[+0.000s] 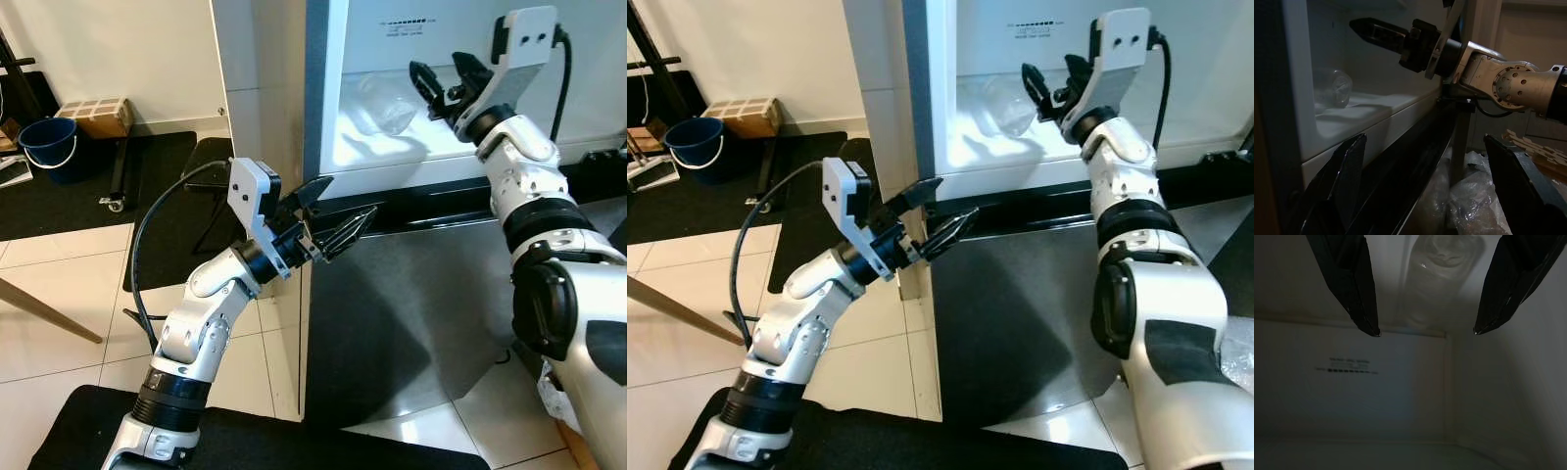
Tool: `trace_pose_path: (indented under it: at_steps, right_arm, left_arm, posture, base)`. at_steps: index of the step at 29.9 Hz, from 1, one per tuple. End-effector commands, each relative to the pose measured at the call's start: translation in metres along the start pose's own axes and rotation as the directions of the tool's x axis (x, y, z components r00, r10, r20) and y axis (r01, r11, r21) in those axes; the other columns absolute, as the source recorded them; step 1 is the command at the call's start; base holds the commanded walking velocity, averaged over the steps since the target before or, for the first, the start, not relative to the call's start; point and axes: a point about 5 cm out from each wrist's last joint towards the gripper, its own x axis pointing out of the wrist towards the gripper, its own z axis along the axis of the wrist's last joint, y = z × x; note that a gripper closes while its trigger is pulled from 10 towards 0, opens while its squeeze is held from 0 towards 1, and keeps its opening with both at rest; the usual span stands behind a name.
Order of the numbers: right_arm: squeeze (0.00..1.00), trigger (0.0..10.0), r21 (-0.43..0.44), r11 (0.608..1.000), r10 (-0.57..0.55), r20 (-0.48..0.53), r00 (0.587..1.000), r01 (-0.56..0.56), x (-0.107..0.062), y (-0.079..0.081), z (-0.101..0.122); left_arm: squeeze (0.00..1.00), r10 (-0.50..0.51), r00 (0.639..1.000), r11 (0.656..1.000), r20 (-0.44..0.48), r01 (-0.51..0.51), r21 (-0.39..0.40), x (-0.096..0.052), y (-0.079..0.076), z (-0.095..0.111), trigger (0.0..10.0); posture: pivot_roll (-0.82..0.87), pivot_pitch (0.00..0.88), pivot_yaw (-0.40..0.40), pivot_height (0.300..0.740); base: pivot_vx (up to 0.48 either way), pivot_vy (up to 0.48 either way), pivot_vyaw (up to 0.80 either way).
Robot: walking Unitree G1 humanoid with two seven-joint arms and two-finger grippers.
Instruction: Restocking fridge
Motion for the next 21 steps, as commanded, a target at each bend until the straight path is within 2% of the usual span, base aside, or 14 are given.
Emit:
trace_pose_path:
  at_steps: [1,4,9,12,14,18,21]
  right_arm:
    - [0.0,10.0,0.012,1.0,0.027,0.037,0.999,-0.028,-0.003,-0.003,0.005]
    - [0.0,10.0,-0.007,0.998,0.064,0.03,0.997,-0.064,-0.01,-0.008,0.002]
    - [0.0,10.0,-0.047,0.996,0.069,-0.058,0.996,-0.071,-0.018,-0.013,-0.01]
    - [0.0,10.0,-0.027,0.998,0.054,-0.083,0.995,-0.056,-0.016,-0.011,-0.015]
    - [0.0,10.0,0.0,0.999,0.032,-0.13,0.991,-0.032,-0.011,-0.002,-0.024]
    - [0.0,10.0,0.031,0.999,0.021,-0.145,0.989,-0.017,-0.008,0.002,-0.028]
    - [0.0,10.0,0.096,0.995,-0.005,-0.163,0.987,0.021,-0.002,0.009,-0.029]
  left_arm:
    - [0.0,-0.006,1.0,1.0,0.012,0.006,-0.001,0.002,-0.002,0.0,10.0]
    - [0.0,-0.006,1.0,1.0,0.014,0.006,-0.001,0.002,-0.002,0.001,10.0]
    - [0.0,-0.01,1.0,1.0,0.014,0.01,-0.001,0.003,-0.002,0.001,10.0]
    - [0.0,-0.011,1.0,1.0,0.015,0.011,-0.003,0.003,-0.003,0.0,10.0]
    - [0.0,-0.012,1.0,1.0,0.016,0.012,-0.006,0.003,-0.004,0.0,10.0]
    - [0.0,-0.01,1.0,1.0,0.017,0.01,-0.008,0.003,-0.004,0.0,10.0]
    - [0.0,0.006,1.0,1.0,0.019,-0.006,-0.013,0.001,-0.003,-0.001,10.0]
  posture:
    - [0.02,0.0,0.018,0.74]
    - [0.02,0.0,0.019,0.74]
    - [0.02,0.0,0.022,0.74]
    - [0.01,0.0,0.023,0.74]
    - [0.01,0.0,0.023,0.74]
    - [0.02,0.0,0.02,0.74]
    - [0.02,0.0,0.016,0.74]
  base:
    - [0.0,0.0,0.0]
    - [0.0,0.0,0.0]
    - [0.0,0.0,0.0]
    - [0.0,0.0,0.0]
    - [0.0,0.0,0.0]
    - [0.0,0.0,0.0]
    - [0.0,0.0,0.0]
